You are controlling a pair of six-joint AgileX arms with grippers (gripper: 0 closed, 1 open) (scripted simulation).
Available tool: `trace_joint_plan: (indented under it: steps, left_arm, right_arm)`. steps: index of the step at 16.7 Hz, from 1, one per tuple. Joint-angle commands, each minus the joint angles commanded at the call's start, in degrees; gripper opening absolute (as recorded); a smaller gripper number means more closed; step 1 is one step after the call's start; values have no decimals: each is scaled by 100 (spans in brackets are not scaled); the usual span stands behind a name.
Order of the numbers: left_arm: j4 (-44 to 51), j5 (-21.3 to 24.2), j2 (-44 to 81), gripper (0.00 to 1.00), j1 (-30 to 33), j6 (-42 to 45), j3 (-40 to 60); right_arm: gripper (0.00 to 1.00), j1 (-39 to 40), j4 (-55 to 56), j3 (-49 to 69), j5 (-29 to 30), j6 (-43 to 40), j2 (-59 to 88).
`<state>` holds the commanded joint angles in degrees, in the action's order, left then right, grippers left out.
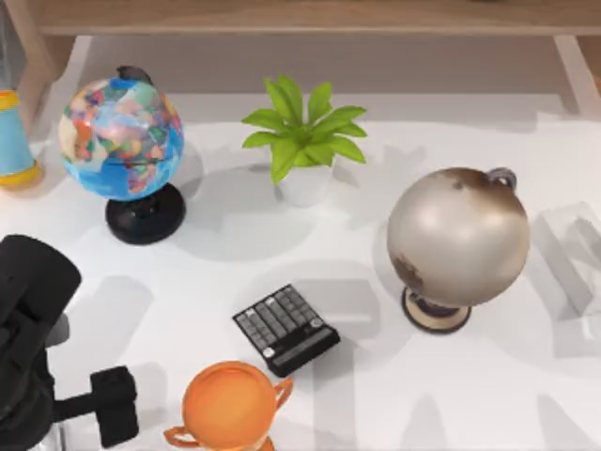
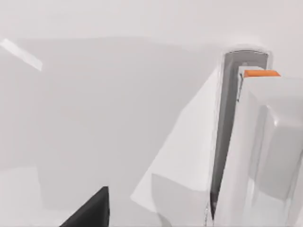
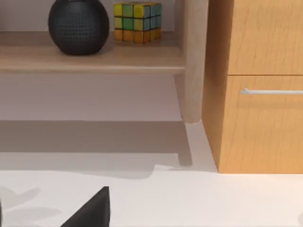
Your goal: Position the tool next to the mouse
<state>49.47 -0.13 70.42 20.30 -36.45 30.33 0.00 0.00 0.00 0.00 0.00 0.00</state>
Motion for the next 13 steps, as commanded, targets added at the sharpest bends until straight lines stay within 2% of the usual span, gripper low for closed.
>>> trace_joint_plan:
  steps: [3,7,13]
  left_arm:
    - [-515,-1,245,100,-1,4,-305]
    - [-569,-1,283,100,1,2,-342]
    - [-569,-1,283,55,1,2,-342]
  right_arm:
    - [100,0,0,0,0,0,0]
    - [100,0,0,0,0,0,0]
    - [100,0,0,0,0,0,0]
